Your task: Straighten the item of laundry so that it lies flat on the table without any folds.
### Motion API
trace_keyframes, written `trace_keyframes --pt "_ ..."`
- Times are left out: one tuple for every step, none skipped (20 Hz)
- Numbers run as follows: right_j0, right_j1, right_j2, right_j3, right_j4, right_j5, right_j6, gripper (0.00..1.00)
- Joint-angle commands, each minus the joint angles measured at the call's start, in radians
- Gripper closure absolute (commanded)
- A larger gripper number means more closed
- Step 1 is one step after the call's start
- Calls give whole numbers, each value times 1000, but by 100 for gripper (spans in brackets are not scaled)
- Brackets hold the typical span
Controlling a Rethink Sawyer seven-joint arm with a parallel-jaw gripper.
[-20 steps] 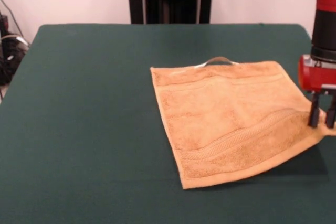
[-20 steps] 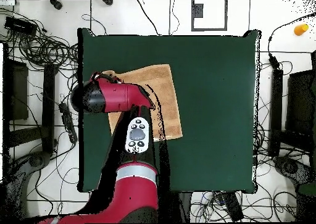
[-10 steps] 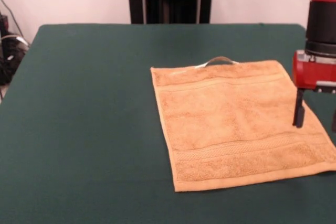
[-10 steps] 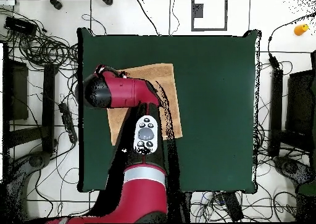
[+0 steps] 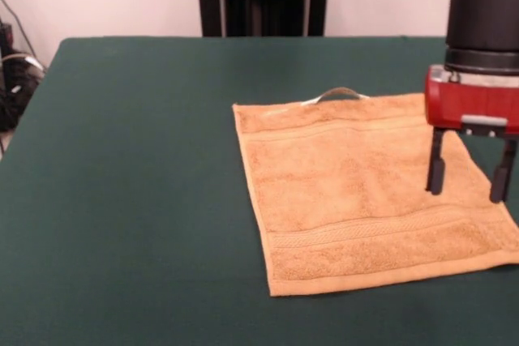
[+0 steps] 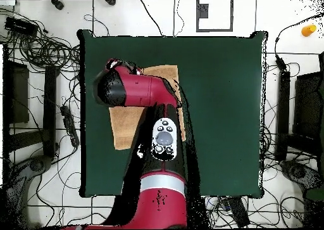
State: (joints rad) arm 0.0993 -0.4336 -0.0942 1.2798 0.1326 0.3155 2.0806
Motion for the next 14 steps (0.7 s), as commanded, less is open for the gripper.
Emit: trace_keyframes --pt "-66 -98 85 172 -60 76 -5 0" --pt "-76 -107 88 177 -65 79 -15 0" --pt "-80 -115 82 180 -75 70 -18 0" --pt "-87 -120 83 179 -81 71 -23 0" --pt "-93 -127 82 176 -84 81 -27 0" --pt "-96 -133 80 165 -88 96 -32 0" --pt "-99 -137 81 154 -92 112 -35 0" --pt "-102 -139 83 139 -97 128 -37 0" --pt "-104 -142 84 126 -101 146 -38 0" --pt "-102 -142 82 109 -106 166 -37 0" --pt "-100 -139 81 91 -110 184 -35 0" --pt "-97 -136 79 73 -113 201 -33 0" --pt "-99 -134 80 57 -117 215 -32 0" --pt "-99 -133 80 43 -123 227 -32 0"
